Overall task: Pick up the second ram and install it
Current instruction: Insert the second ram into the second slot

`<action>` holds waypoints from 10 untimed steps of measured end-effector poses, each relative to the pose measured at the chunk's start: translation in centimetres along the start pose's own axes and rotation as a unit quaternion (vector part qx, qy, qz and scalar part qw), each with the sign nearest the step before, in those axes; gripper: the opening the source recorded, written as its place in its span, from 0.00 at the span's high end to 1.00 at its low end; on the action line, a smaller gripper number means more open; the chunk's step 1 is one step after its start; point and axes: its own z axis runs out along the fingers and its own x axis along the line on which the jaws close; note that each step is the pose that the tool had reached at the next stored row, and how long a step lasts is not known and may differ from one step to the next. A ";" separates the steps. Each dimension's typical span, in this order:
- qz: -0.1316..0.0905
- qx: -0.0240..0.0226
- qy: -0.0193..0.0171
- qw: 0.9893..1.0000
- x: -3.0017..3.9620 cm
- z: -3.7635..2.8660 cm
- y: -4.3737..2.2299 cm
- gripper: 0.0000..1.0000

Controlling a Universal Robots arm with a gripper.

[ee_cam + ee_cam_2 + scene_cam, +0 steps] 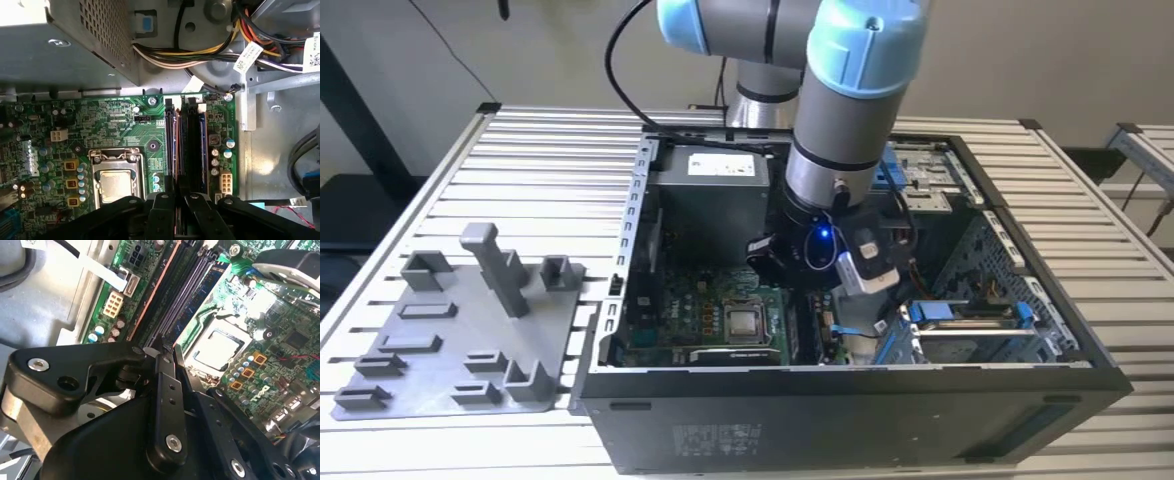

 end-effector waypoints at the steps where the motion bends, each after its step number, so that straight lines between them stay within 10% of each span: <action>1: 0.000 0.000 0.000 1.000 -0.01 0.05 0.00 0.86; 10: 0.000 0.003 0.000 1.000 -0.27 0.24 0.02 0.86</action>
